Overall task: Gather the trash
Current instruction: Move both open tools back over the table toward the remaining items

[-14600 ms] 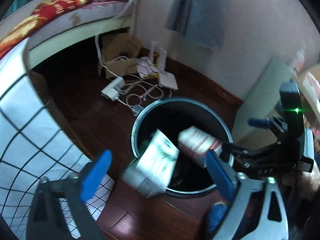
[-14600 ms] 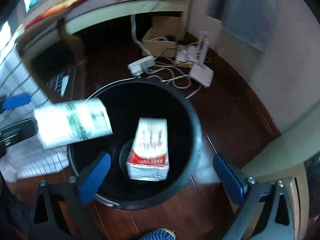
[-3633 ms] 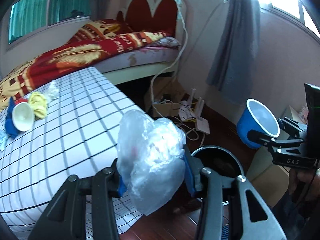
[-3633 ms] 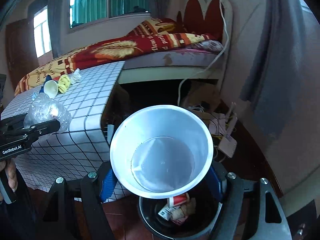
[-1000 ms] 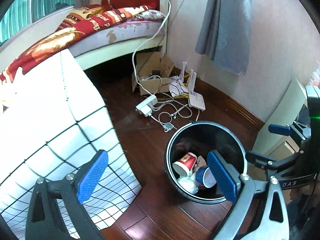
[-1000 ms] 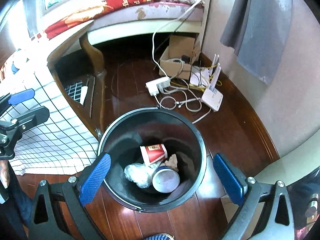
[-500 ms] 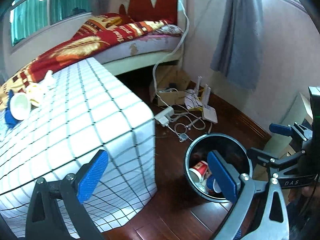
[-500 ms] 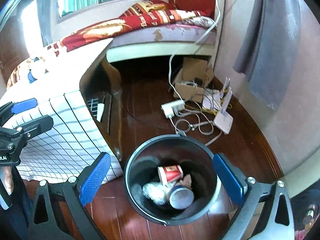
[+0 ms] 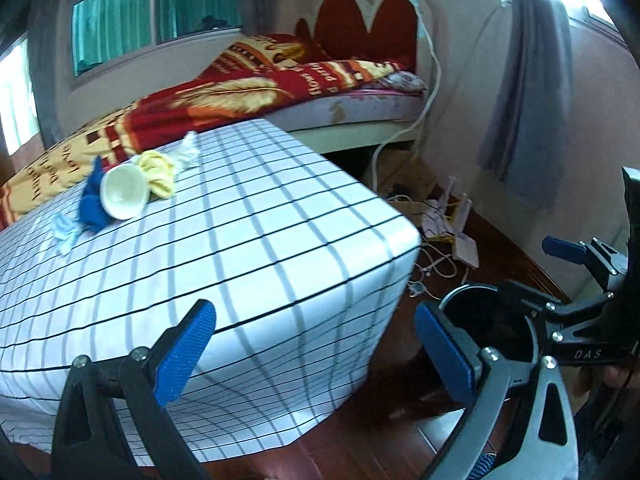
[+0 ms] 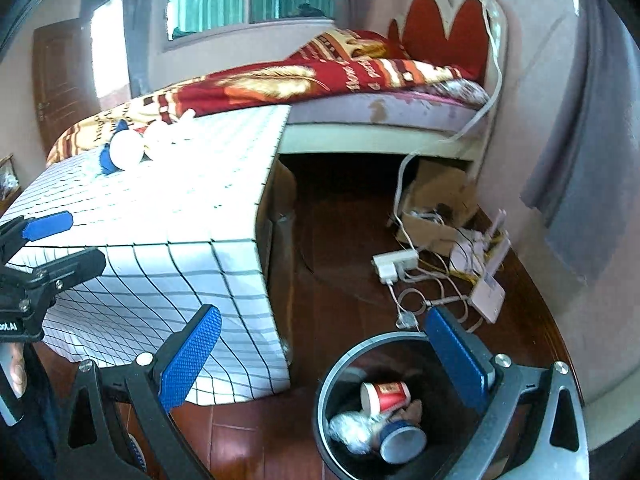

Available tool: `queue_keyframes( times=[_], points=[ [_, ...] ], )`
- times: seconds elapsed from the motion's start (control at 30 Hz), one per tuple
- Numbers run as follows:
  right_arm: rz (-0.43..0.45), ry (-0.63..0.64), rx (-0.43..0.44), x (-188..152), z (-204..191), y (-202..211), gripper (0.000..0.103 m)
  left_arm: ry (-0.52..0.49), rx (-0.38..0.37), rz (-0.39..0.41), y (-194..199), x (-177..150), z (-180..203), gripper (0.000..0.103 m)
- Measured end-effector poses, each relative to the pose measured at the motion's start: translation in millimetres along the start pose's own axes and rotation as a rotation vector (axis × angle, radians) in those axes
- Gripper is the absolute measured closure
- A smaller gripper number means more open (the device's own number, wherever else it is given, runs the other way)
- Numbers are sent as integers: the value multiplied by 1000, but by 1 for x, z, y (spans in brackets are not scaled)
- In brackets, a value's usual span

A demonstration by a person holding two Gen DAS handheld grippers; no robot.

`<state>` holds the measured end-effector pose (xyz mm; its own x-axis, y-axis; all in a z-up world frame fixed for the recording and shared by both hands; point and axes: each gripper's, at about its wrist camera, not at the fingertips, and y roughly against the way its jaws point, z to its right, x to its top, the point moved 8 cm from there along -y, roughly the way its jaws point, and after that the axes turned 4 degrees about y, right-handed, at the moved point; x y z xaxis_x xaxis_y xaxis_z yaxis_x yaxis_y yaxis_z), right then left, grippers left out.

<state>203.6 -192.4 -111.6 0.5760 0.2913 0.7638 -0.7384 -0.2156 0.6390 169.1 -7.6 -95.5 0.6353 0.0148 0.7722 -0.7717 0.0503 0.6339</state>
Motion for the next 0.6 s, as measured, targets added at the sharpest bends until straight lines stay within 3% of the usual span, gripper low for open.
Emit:
queue_keyframes(
  times=[0.4,0.6],
  points=[
    [115,58,123,54,-86,-16,0,131,157,22,26,-10,-107,2],
    [89,155,182,87,-153,-37,0,218,245,18,32,-15,-182,3]
  ],
)
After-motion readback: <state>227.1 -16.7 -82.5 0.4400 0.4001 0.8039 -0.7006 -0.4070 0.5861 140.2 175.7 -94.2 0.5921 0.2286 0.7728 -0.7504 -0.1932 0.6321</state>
